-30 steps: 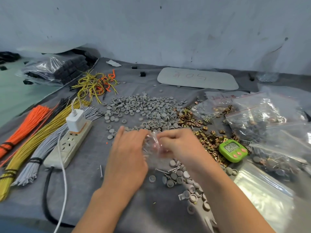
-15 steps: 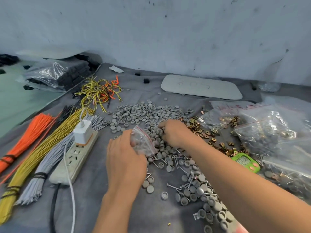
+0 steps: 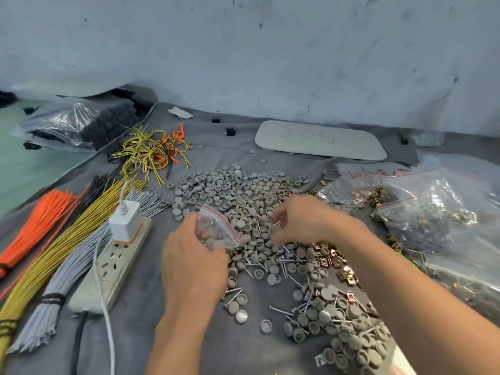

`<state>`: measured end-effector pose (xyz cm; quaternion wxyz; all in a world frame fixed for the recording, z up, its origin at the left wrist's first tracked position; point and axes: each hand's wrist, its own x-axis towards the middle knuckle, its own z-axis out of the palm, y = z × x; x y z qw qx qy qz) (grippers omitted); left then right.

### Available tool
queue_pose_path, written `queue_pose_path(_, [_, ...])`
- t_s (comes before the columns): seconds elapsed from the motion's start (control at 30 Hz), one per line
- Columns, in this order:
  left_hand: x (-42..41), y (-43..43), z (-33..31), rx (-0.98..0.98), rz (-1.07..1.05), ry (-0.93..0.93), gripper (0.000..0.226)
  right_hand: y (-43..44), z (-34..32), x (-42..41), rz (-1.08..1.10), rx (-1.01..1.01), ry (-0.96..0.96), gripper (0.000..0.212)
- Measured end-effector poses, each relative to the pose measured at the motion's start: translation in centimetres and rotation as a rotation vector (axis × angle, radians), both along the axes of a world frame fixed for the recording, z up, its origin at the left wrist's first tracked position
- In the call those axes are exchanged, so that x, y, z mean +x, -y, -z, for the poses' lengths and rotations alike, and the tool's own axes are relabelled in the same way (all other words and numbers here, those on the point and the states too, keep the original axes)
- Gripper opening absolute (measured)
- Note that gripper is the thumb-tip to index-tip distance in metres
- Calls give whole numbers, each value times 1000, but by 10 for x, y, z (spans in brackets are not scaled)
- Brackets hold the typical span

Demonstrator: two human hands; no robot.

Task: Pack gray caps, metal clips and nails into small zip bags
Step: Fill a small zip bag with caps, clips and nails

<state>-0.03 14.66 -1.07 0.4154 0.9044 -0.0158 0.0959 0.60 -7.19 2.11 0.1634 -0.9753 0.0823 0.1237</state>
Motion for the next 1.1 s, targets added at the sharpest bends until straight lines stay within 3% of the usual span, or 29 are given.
queue_pose_path(0.07, [0, 0, -1, 8, 15, 4, 34, -6, 12, -15, -4, -17, -72, 77])
queue_pose_path(0.23, [-4, 5, -2, 4, 28, 21, 31, -15, 30, -4, 29, -44, 124, 31])
queue_pose_path(0.4, [-4, 6, 0, 4, 32, 17, 29, 0, 30, 9, 163, -7, 185, 13])
queue_pose_path(0.73, [7, 2, 7, 43, 81, 29, 33, 38, 12, -18, 110, 36, 129, 16])
queue_pose_path(0.83, [8, 0, 7, 59, 151, -13, 46, 32, 9, -37, 208, 83, 217, 19])
queue_pose_path(0.97, [5, -2, 7, 102, 287, 1, 58, 11, 9, -85, 474, 442, 555, 9])
queue_pose_path(1.03, [-1, 1, 7, 122, 361, -19, 69, -8, 12, -108, 552, 766, 620, 4])
queue_pose_path(1.1, [-8, 7, 7, 113, 426, -20, 70, -25, 16, -121, 606, 961, 657, 7])
